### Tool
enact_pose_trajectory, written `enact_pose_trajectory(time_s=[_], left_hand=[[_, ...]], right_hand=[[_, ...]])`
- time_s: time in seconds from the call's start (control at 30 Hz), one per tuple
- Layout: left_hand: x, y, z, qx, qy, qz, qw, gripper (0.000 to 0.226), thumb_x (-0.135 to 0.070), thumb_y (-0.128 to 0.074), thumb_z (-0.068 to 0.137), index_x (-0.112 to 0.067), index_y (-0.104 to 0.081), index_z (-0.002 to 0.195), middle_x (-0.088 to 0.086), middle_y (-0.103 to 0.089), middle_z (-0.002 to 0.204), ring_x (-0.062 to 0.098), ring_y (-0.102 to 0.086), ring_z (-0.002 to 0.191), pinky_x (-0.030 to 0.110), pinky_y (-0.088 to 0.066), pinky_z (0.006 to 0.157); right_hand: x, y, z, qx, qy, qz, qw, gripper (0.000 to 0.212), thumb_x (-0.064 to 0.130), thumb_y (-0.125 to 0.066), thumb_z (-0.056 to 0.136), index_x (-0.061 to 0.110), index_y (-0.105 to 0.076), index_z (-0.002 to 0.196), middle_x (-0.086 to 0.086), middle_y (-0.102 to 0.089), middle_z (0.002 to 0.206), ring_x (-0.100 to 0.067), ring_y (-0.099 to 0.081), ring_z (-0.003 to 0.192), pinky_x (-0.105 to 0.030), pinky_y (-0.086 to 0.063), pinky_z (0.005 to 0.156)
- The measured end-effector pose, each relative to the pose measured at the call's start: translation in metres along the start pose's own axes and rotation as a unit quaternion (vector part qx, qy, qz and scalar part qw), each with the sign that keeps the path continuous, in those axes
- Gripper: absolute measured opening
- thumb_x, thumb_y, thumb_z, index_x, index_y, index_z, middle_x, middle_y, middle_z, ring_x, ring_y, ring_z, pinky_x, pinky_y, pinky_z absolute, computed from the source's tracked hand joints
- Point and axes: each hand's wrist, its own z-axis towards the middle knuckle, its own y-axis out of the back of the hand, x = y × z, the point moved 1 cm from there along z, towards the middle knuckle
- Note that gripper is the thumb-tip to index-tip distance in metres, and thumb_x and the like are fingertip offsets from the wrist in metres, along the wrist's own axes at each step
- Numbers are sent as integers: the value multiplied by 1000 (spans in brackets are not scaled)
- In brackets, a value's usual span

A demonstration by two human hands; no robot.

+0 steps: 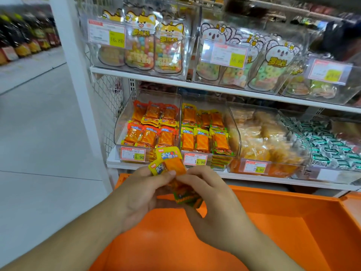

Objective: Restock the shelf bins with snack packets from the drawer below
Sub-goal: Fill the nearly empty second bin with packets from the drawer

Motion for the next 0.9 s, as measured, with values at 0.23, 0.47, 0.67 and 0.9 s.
enact_pose_trajectory(time_s=[0.23, 0.47, 0.67, 0.9], left_hand=[[-3, 6, 4, 4, -46, 92, 995, 25, -2, -66, 95, -8, -72, 119, 19, -76, 112, 38, -73, 107, 54, -59, 94], [1, 0, 4, 25, -33, 118, 992, 29, 2, -72, 90, -11, -74, 116, 13, -78, 110, 30, -74, 105, 45, -61, 92], [8, -3, 6, -35, -59, 102, 992, 41, -13, -89, 73, -21, -78, 111, 10, -79, 107, 31, -74, 107, 48, -56, 97], [-14, -22, 29, -66, -87, 205, 973, 28, -10, -82, 85, -26, -77, 108, 2, -81, 100, 24, -76, 100, 49, -56, 97]], right_hand=[[-4, 3, 4, -74, -77, 115, 988, 46, 26, -81, 86, 32, -58, 126, 16, -55, 128, -10, -56, 125, -20, -46, 99], [-7, 1, 10, -46, -198, 256, 945, 58, 4, -82, 84, 41, -60, 123, 19, -63, 114, -12, -71, 99, -25, -57, 73], [-10, -4, 12, -66, -212, 239, 945, 58, 15, -86, 79, 45, -60, 121, 15, -59, 113, -16, -67, 93, -39, -61, 73], [-27, 26, 28, -44, -176, 178, 967, 46, 30, -76, 92, 45, -57, 131, 22, -59, 118, -3, -62, 108, -22, -55, 86]])
